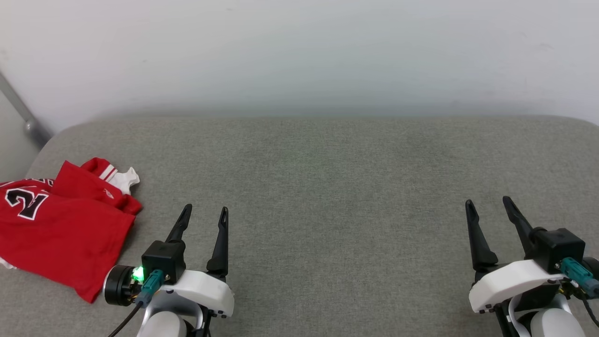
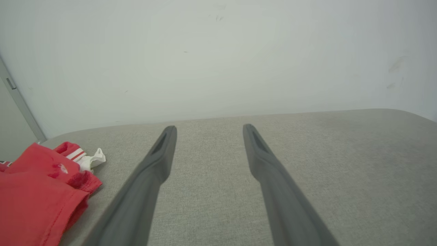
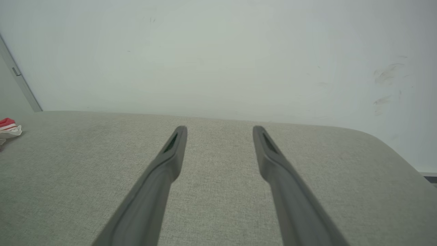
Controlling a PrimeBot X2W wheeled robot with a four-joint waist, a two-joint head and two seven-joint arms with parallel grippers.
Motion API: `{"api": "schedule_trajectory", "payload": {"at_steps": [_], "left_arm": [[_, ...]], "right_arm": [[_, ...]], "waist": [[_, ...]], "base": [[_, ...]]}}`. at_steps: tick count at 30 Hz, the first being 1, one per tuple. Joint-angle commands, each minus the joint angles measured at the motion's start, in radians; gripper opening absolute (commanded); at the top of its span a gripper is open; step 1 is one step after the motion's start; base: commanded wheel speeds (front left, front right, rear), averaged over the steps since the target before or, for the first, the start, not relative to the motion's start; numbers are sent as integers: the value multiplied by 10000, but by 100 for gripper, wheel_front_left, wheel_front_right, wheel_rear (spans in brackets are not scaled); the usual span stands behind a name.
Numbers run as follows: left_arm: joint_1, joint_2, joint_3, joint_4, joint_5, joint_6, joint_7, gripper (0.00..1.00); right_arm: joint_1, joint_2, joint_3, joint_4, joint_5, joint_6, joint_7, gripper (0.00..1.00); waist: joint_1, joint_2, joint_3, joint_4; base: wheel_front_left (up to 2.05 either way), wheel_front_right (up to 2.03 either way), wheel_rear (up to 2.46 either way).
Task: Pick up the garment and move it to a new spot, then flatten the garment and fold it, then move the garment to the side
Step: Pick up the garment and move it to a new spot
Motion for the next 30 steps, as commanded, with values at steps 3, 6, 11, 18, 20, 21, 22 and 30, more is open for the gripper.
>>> {"api": "schedule_trajectory", "payload": {"at_steps": [3,6,11,18,20,21,22,30], "left_arm": [[-111,-54,23,39,43,-16,-29,100],[-216,-65,56,57,58,-14,-31,100],[-350,-43,216,114,74,3,-29,100],[-428,67,648,188,26,60,-29,100],[-374,85,760,134,26,126,-29,100],[-316,87,845,105,-4,149,-29,100],[-286,104,893,91,-11,128,-29,100],[-120,49,1353,-19,-139,129,-29,100]], "right_arm": [[-43,34,-60,24,13,-3,-69,100],[-36,35,-72,-20,-82,-3,-92,100],[20,33,99,-95,-114,-5,-90,100],[-86,33,449,-123,-42,-3,-33,100],[-106,32,575,-138,34,-3,-51,100],[-128,32,678,-133,13,-5,-51,100],[-145,32,702,-162,-32,-3,-48,100],[-329,26,1084,-273,-90,-5,26,100]], "waist": [[0,-1,12,132],[0,-1,45,477],[0,-1,20,1367],[0,-1,49,2796],[0,-1,77,3184],[0,-1,83,3342],[0,-1,118,3524],[0,-1,273,4525]], "base": [[0,0,0],[0,0,0],[0,0,0],[0,0,0],[0,0,0],[0,0,0],[0,0,0],[0,0,0]]}}
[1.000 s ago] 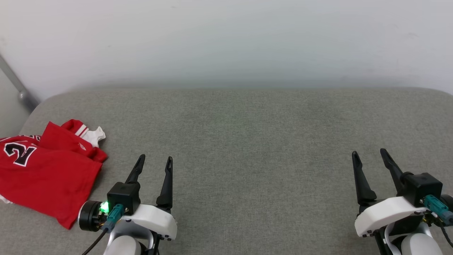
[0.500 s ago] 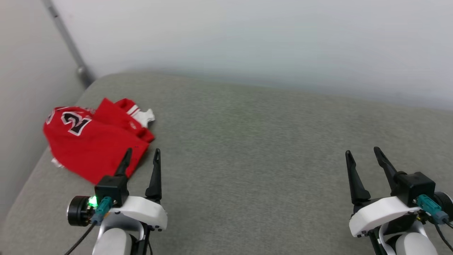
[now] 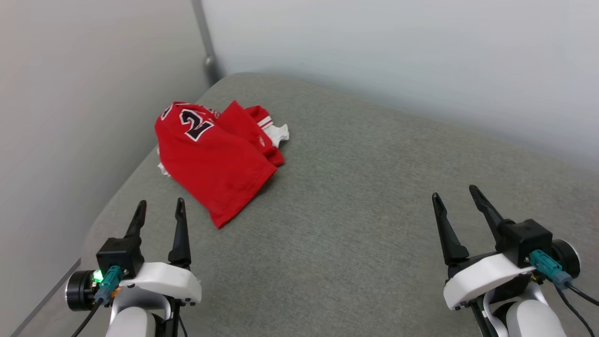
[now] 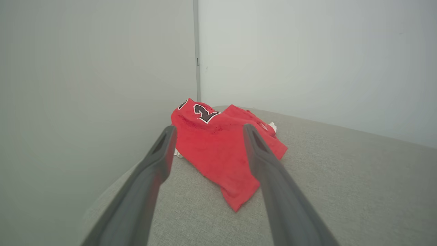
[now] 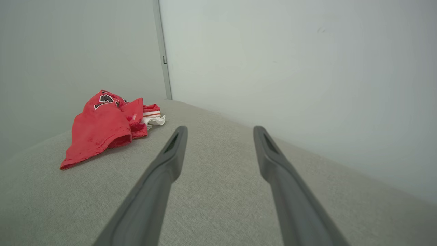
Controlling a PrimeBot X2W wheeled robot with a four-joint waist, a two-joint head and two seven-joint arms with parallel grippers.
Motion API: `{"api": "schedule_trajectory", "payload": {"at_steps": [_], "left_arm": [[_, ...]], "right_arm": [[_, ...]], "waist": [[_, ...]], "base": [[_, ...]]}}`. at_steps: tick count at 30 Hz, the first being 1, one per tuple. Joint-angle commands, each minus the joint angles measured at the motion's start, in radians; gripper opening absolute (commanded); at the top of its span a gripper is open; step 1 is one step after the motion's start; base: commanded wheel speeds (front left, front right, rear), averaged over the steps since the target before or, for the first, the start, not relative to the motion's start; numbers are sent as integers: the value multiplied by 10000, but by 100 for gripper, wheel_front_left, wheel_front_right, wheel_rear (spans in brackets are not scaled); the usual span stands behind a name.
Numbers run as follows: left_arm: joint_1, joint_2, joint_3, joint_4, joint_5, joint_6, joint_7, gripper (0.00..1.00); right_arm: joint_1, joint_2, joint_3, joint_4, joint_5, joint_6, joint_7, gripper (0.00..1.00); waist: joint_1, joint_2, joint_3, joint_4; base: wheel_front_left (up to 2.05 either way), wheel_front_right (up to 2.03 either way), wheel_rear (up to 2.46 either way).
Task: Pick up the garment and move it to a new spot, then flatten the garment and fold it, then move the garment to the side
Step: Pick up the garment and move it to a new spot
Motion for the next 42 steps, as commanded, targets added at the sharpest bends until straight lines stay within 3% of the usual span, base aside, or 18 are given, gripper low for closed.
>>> {"api": "schedule_trajectory", "payload": {"at_steps": [1,8,16,26,34,42], "left_arm": [[19,-22,46,-51,-16,-26,-27,100],[86,-100,235,-98,16,-78,-27,100],[-428,-159,350,-130,56,-77,-27,100],[-3649,384,547,807,-213,-358,134,100],[-6361,1768,610,2831,-1176,-850,2739,100],[-7004,3289,-171,4675,-2835,-933,5813,100]], "right_arm": [[-84,14,31,-54,10,-7,7,100],[-142,14,86,-154,-54,-7,90,100],[-314,14,133,-418,-254,-7,308,100],[-1137,5,129,-1182,-1062,-7,825,100],[-1886,-42,148,-1503,-1193,-7,756,100],[-2380,-6,29,-1230,-973,-7,396,100]], "waist": [[0,0,91,272],[0,0,170,520],[0,0,519,358],[0,0,2283,-673],[0,0,3959,-1704],[0,0,5112,-2465]], "base": [[0,0,0],[0,0,0],[0,0,0],[0,0,0],[0,0,0],[0,0,0]]}}
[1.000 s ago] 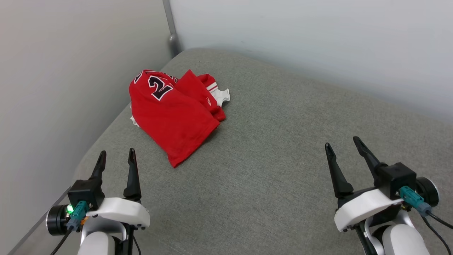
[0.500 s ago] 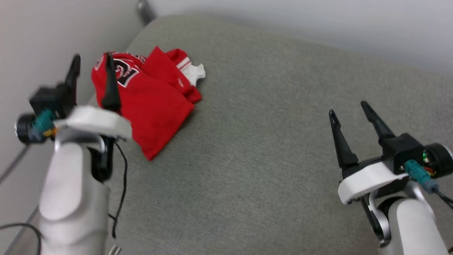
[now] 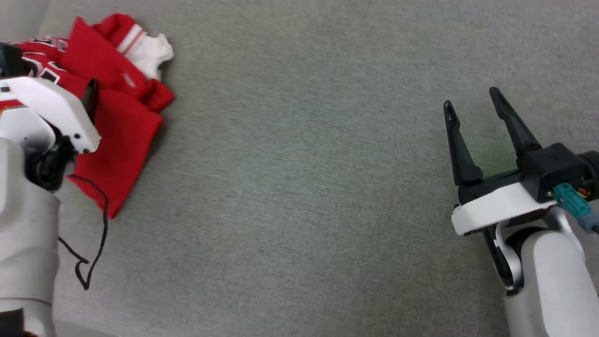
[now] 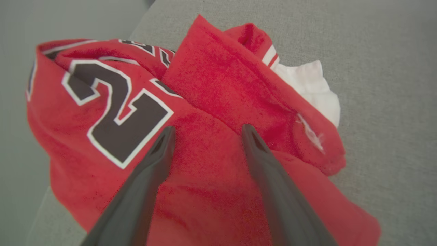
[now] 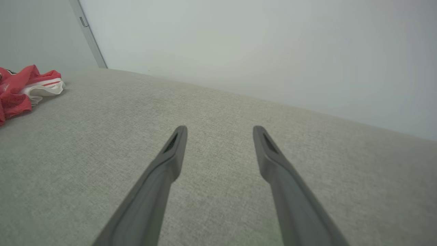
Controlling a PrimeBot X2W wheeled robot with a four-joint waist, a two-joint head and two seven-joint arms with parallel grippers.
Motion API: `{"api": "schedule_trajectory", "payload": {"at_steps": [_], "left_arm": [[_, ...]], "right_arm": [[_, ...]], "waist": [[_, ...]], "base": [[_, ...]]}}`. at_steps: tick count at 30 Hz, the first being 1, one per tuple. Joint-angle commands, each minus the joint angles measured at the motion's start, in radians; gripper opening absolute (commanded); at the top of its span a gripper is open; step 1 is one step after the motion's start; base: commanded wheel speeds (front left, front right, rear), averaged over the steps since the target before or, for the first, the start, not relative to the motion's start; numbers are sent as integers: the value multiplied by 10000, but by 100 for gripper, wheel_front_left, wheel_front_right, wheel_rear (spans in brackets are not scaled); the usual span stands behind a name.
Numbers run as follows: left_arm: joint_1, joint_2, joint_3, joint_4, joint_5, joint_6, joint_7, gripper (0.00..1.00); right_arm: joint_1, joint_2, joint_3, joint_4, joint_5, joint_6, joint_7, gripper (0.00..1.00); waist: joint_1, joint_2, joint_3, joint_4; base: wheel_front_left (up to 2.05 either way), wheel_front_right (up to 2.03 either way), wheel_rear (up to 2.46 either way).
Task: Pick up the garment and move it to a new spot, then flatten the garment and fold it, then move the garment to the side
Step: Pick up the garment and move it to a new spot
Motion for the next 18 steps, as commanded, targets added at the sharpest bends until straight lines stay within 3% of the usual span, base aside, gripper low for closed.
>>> {"api": "schedule_trajectory", "payload": {"at_steps": [1,9,10,11,12,15,18], "left_arm": [[16,335,-92,182,-313,17,385,100],[840,566,-698,1355,-1864,12,2816,100],[880,518,-732,1408,-2018,12,2951,60],[900,512,-772,1415,-2082,12,2982,38],[898,550,-788,1378,-2117,12,2831,0],[814,634,-789,1358,-2084,11,2522,0],[454,881,-732,1133,-1821,149,1555,0]], "right_arm": [[-205,3,-86,52,-59,-7,-116,100],[-455,19,-81,520,187,-5,-498,100],[-468,18,-71,549,237,-5,-537,100],[-486,17,-66,568,264,-7,-551,100],[-512,18,-59,589,279,-7,-570,100],[-513,18,-43,643,306,-7,-625,100],[-469,18,-42,746,94,-7,-694,100]], "waist": [[-3,0,605,-557],[-3,0,833,-897],[-3,0,826,-920],[-3,0,819,-938],[-3,0,807,-947],[-3,0,730,-957],[-3,0,485,-929]], "base": [[0,0,0],[0,0,0],[0,0,0],[0,0,0],[0,0,0],[0,0,0],[0,0,0]]}}
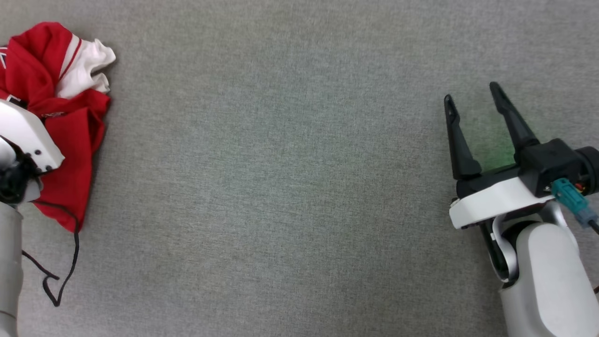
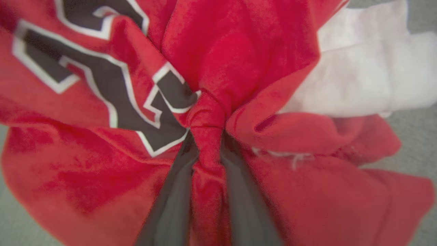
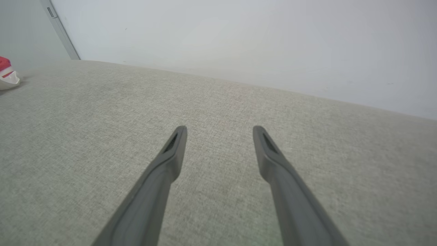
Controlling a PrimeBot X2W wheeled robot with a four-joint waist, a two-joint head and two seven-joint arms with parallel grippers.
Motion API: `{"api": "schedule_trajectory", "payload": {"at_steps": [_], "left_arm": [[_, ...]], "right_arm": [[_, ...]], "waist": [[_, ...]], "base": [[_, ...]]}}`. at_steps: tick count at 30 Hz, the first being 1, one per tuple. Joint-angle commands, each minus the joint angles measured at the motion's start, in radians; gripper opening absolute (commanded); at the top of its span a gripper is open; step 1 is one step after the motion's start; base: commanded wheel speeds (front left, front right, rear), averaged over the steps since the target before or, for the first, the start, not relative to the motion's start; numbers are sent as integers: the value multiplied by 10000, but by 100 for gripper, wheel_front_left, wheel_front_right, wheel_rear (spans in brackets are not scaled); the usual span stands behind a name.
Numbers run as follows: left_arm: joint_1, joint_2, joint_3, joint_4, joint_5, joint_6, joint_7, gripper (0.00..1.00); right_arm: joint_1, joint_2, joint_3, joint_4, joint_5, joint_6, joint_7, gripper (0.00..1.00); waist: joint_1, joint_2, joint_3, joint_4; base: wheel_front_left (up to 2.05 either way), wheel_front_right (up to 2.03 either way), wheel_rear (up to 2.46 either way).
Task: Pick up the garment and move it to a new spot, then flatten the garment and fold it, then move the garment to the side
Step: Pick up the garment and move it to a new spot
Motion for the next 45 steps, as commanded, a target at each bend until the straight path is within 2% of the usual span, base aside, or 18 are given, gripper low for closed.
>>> {"api": "schedule_trajectory", "payload": {"at_steps": [1,5,10,14,18,24,32,40,45], "left_arm": [[185,-213,-86,96,91,48,-191,0],[-162,96,145,-177,321,269,-1861,0],[-421,190,51,-541,818,512,-3661,0],[-657,267,-169,-958,1268,688,-4683,0],[-705,9,-445,-1568,1601,858,-5451,0],[-234,-711,-1017,-2667,1866,959,-5848,0],[938,-2059,-2125,-4010,1817,787,-5612,0],[2993,-3068,-3672,-4624,1726,383,-4963,0],[4302,-3427,-4583,-4549,1663,179,-4682,0]], "right_arm": [[-16,12,35,69,10,-7,-44,100],[228,13,136,342,171,-7,-119,100],[491,13,228,688,539,-7,-184,100],[735,13,232,896,822,-7,-264,100],[1007,14,229,968,1077,-7,-342,100],[1428,9,40,895,1231,-7,-327,100],[1916,14,-120,582,1345,-5,-77,100],[2288,16,-152,376,1643,-5,161,100],[2208,17,-94,377,1754,-5,87,100]], "waist": [[-1,0,-193,30],[-1,0,-878,38],[-1,0,-1834,0],[-1,0,-2499,-138],[-1,0,-3138,-431],[-1,0,-3926,-1174],[-1,0,-4456,-2615],[-1,0,-4204,-3721],[-1,0,-3774,-3983]], "base": [[0,0,0],[0,0,0],[0,0,0],[0,0,0],[0,0,0],[0,0,0],[0,0,0],[0,0,0],[0,0,0]]}}
